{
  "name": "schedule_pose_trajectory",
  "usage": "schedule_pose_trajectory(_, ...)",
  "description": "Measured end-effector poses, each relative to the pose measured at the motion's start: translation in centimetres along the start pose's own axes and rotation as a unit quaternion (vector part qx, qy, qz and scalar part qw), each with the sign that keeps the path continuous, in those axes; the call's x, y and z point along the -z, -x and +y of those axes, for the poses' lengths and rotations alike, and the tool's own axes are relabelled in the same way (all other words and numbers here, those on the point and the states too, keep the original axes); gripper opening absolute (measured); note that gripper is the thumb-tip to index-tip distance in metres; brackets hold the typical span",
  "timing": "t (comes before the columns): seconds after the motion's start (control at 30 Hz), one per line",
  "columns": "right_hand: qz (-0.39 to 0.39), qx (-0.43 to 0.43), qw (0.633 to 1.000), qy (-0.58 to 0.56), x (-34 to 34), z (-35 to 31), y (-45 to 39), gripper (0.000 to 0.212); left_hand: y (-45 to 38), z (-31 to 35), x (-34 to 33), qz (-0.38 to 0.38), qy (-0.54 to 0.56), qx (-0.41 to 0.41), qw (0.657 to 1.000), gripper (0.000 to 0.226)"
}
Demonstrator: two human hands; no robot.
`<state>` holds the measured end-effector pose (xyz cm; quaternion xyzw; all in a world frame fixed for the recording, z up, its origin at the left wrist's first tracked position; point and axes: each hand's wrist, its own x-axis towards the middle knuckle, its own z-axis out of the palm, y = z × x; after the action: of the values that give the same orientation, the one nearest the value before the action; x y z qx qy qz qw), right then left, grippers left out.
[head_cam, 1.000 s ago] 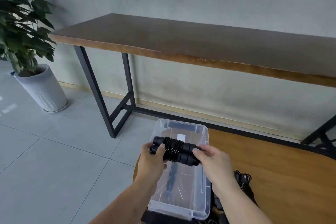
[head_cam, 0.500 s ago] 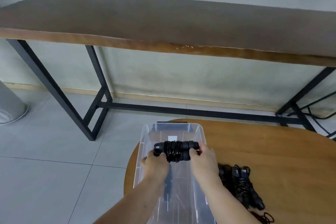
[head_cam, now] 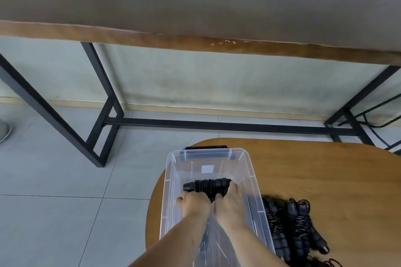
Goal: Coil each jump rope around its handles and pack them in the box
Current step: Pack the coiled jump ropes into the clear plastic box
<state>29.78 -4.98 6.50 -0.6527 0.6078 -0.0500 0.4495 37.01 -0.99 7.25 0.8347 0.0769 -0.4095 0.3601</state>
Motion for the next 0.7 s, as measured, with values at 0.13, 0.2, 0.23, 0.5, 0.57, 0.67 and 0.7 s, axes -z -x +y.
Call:
schedule_pose_trajectory(0.13,-0.004,-0.024,1.0,-0.015,-1.4,0.8,-1.4,0.048,-1.3,-0.4,-0.7,-0.005,-0.007,-0.02,1.0,0.048)
schedule_pose_trajectory(0.2,-0.009,-0.031,0.999,-0.024,-1.8,1.0,-1.8,0.053,-2.0,-0.8,-1.4,-0.004,0.011,-0.023,1.0,0.054)
schedule_pose_trajectory(0.23,-0.013,-0.033,0.999,-0.024,-1.9,1.1,-2.0,0.055,-2.3,-1.0,-1.5,-0.006,0.013,-0.029,0.999,0.056)
schedule_pose_trajectory(0.5,-0.059,-0.054,0.996,-0.026,-2.2,1.8,-3.3,0.063,-4.2,-2.6,-2.1,-0.04,-0.015,-0.052,0.998,0.067)
schedule_pose_trajectory(0.57,-0.056,-0.055,0.996,-0.039,-2.6,2.0,-3.5,0.063,-4.3,-2.6,-2.2,-0.043,-0.02,-0.066,0.997,0.065)
schedule_pose_trajectory(0.67,-0.056,-0.058,0.995,-0.058,-3.0,2.4,-3.8,0.071,-4.3,-2.8,-2.0,-0.039,-0.025,-0.106,0.993,0.063)
schedule_pose_trajectory(0.7,-0.058,-0.058,0.995,-0.059,-3.0,2.5,-3.9,0.072,-4.4,-3.1,-2.0,-0.039,-0.029,-0.122,0.991,0.065)
